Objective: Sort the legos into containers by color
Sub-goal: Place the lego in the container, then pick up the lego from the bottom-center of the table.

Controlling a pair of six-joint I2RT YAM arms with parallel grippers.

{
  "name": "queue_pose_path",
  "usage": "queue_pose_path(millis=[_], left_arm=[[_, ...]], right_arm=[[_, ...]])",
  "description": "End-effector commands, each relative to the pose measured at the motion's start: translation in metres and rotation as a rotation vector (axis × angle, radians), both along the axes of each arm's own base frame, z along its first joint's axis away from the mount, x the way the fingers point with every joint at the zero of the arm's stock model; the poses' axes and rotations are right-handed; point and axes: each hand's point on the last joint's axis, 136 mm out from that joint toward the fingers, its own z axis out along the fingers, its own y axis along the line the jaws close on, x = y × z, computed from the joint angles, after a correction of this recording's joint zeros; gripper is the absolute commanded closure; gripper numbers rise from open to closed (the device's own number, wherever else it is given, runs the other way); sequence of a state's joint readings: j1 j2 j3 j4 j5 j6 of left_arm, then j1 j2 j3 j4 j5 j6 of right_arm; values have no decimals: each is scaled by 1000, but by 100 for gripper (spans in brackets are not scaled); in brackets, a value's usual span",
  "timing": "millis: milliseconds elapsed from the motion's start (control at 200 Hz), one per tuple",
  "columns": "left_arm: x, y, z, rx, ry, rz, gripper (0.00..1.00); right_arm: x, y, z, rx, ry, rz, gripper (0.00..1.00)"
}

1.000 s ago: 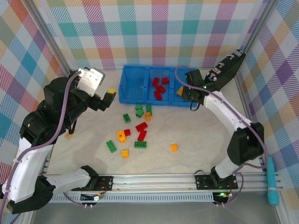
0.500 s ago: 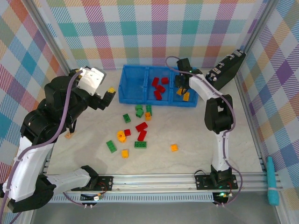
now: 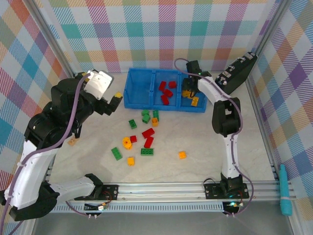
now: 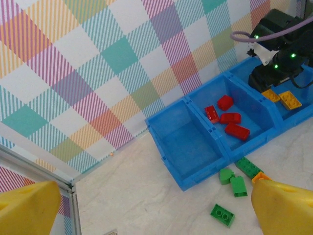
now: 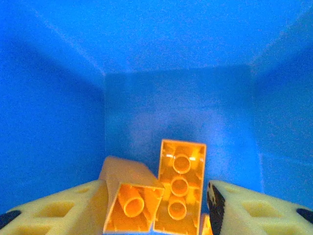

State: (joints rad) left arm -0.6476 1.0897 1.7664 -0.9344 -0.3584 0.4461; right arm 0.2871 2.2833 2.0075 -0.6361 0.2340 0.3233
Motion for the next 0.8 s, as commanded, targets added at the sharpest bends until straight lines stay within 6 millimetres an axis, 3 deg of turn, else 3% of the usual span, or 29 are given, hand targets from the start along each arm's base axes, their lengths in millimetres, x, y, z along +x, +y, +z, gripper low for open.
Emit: queue_pose_path(millis=[0,170,325,470,580,700,795], left_arm=[[-9,-1,9,-17,-11,-29,0],[-17,-2,12,-48,-16,-57,0],[-23,-1,14,-70,-18,-69,0],[-21,-6,11,-77,-3,-85,0],[-21,-12,8,-86,13,-105,0],[-21,-15,6,-89,25,-117,0],[-22,-15,5,-92,27,-120,0]], right_arm=[[-21,0,65,24,-86,29,42],[-87,-7,119,36,-161,88,38],[-172,-3,129,97,-162,191,36],[-251,12,113,153,-171,328,37],[-298,13,105,212,-168,350,37],[-339,19,92,284,-144,369,38],[-361,28,68,311,-82,390,38]])
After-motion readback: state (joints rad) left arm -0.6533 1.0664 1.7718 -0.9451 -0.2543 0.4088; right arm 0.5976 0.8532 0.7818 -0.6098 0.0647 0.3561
